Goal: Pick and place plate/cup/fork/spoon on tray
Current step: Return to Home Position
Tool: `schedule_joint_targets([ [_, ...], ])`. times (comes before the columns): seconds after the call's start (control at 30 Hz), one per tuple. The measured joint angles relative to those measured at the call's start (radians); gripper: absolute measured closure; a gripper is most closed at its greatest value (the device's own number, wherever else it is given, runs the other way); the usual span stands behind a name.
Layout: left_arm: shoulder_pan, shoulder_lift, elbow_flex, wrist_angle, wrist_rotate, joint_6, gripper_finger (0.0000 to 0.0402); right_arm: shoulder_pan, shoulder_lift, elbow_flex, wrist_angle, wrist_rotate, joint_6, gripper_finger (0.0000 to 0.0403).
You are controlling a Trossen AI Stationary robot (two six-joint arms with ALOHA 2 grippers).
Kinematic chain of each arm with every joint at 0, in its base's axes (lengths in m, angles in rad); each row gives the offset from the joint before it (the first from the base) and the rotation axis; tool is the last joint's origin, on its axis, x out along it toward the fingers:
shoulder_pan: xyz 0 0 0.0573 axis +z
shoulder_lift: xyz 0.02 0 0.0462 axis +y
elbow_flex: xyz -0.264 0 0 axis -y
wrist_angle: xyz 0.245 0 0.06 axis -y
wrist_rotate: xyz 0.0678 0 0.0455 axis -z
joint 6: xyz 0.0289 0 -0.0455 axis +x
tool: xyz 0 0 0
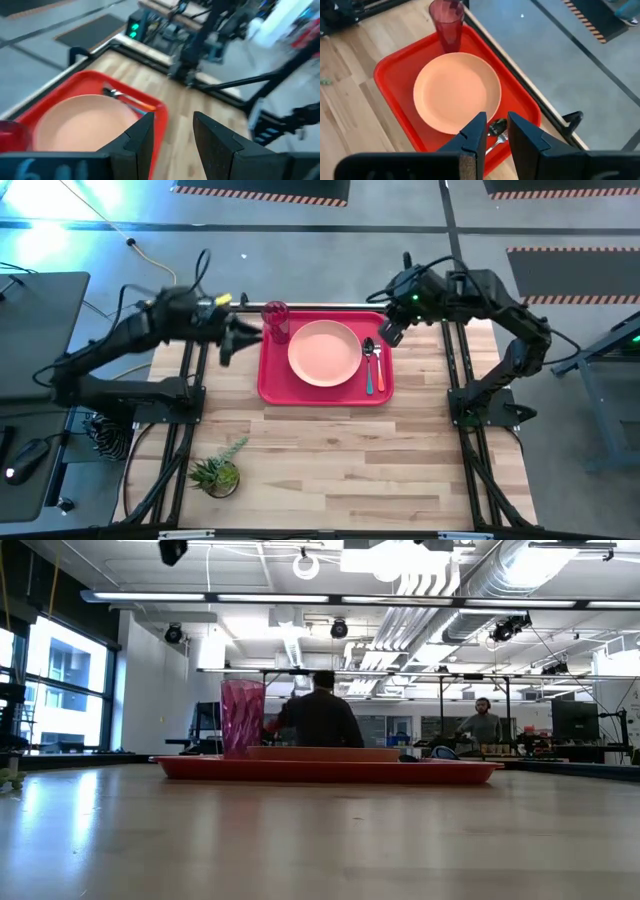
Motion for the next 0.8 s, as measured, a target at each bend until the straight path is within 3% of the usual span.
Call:
schedule_joint_targets([
  [0.33, -0.18, -0.318, -0.437, 0.342, -0.111, -0.045, 0.0275, 0.001, -0.002, -0.06, 0.098, -0.069, 0.013, 0.0334],
  [0.57, -0.279, -0.476, -0.655, 0.451, -0.117, -0.034, 0.0275, 0.001, -0.006, -0.05, 0.144, -0.127, 0.04, 0.0334],
  [0.8, -0.324, -0.654, -0.841, 0.489, -0.127, -0.024, 0.0275, 0.001, -0.006, -0.05, 0.322, -0.134, 0.071, 0.0334],
])
